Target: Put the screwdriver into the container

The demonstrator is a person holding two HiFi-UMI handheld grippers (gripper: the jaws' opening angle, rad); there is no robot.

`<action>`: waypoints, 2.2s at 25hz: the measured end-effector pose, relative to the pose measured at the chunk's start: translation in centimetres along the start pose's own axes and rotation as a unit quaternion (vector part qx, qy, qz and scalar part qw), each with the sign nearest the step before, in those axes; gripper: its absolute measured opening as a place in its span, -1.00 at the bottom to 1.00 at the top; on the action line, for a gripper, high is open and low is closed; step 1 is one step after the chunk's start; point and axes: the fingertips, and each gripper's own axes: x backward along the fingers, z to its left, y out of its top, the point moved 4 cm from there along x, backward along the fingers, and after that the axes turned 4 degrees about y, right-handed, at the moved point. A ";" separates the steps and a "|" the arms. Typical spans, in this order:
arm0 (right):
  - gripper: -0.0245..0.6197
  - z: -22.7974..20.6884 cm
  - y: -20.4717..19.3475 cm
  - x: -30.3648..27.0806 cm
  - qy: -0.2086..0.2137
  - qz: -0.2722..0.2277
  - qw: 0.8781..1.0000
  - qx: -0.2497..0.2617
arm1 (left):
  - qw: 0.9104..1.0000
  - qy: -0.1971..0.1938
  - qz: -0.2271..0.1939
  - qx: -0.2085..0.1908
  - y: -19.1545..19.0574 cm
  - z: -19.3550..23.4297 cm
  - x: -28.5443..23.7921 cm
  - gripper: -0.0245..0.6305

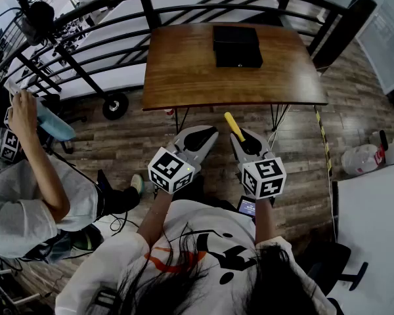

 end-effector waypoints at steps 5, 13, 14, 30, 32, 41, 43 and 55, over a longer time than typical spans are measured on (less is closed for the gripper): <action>-0.61 -0.2 -0.2 0.5 0.000 -0.003 1.000 -0.006 | 1.000 0.001 0.005 0.001 -0.2 -0.4 0.0 -0.92; -0.61 -0.5 -0.3 1.2 0.006 -0.006 1.000 -0.010 | 1.000 0.000 0.009 0.000 -0.2 -1.1 -0.5 -0.93; -0.61 -0.6 -0.3 1.2 0.006 -0.005 1.000 -0.011 | 1.000 0.000 0.010 0.000 -0.2 -1.2 -0.6 -0.93; -0.61 -2.3 -1.3 1.0 0.016 -0.002 1.000 -0.023 | 1.000 0.003 0.016 -0.003 -0.8 -1.3 -2.1 -0.93; -0.61 -2.4 -1.4 0.6 0.017 -0.001 1.000 -0.024 | 1.000 0.003 0.018 -0.004 -0.8 -1.1 -2.1 -0.93; -0.61 -2.5 -1.1 -1.7 0.023 0.001 0.999 -0.024 | 1.000 0.016 0.011 -0.004 -0.8 1.4 -1.9 -0.93; -0.61 -2.5 -1.0 -2.6 0.023 0.001 0.999 -0.024 | 1.000 0.019 0.011 -0.007 -0.9 2.4 -1.8 -0.93; -0.61 -4.9 1.0 -7.7 0.014 0.002 1.000 -0.025 | 1.000 0.019 0.005 -0.003 -0.2 8.6 -4.4 -0.93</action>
